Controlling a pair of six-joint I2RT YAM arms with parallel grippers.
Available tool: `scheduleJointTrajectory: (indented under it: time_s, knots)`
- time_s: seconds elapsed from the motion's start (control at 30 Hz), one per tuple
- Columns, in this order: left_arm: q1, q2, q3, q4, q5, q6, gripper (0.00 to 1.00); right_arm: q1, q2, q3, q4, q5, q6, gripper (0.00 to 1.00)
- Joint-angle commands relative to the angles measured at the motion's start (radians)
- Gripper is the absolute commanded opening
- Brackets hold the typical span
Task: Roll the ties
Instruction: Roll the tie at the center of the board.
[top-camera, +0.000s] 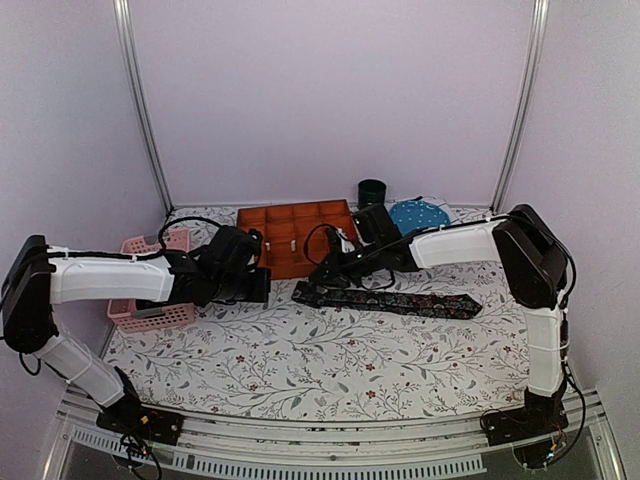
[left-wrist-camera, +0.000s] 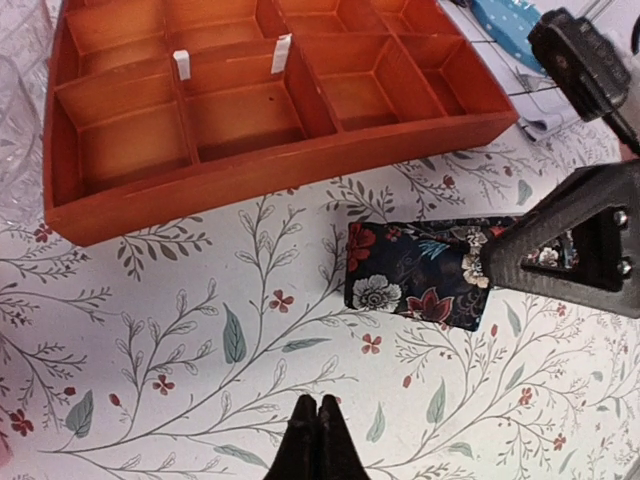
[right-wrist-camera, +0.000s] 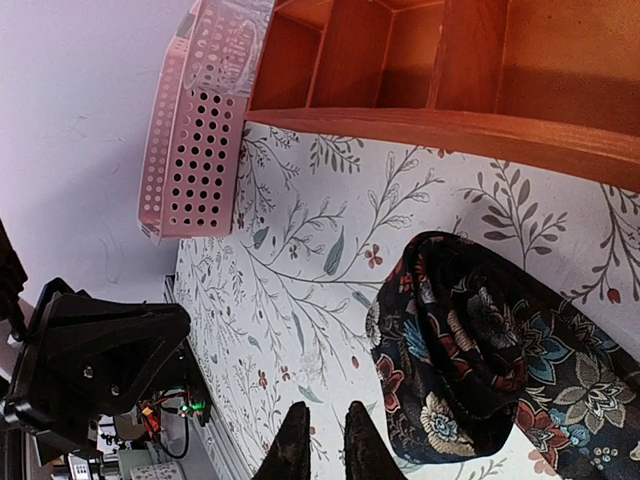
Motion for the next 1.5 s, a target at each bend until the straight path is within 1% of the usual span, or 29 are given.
scheduleJointTrajectory:
  time_s: [0.0,0.33,0.53,0.77,0.9,1.07,1.3,1.47]
  knots:
    - [0.012,-0.001,-0.022,0.061,0.049,-0.004,0.0,-0.003,0.111,0.046,-0.05,0.006,-0.018,0.12]
    - [0.018,0.022,-0.052,0.088,0.075,-0.018,0.0,-0.03,0.123,-0.004,-0.062,0.072,-0.015,0.1]
    - [0.018,0.034,-0.058,0.095,0.083,-0.018,0.0,-0.04,0.092,-0.042,-0.059,0.093,-0.017,0.09]
    - [0.02,0.053,-0.057,0.101,0.097,-0.018,0.0,-0.044,0.07,-0.04,-0.103,0.11,-0.051,0.09]
    - [0.019,0.051,-0.056,0.102,0.093,-0.016,0.0,-0.045,0.028,-0.038,-0.111,0.111,-0.063,0.1]
    - [0.023,0.056,-0.041,0.104,0.089,-0.01,0.0,-0.045,-0.049,-0.009,-0.131,0.11,-0.076,0.15]
    - [0.03,0.061,-0.031,0.104,0.101,-0.011,0.0,-0.045,-0.14,0.032,-0.178,0.11,-0.12,0.25]
    - [0.029,0.053,-0.039,0.103,0.102,-0.015,0.0,-0.045,-0.162,0.052,-0.212,0.117,-0.173,0.28]
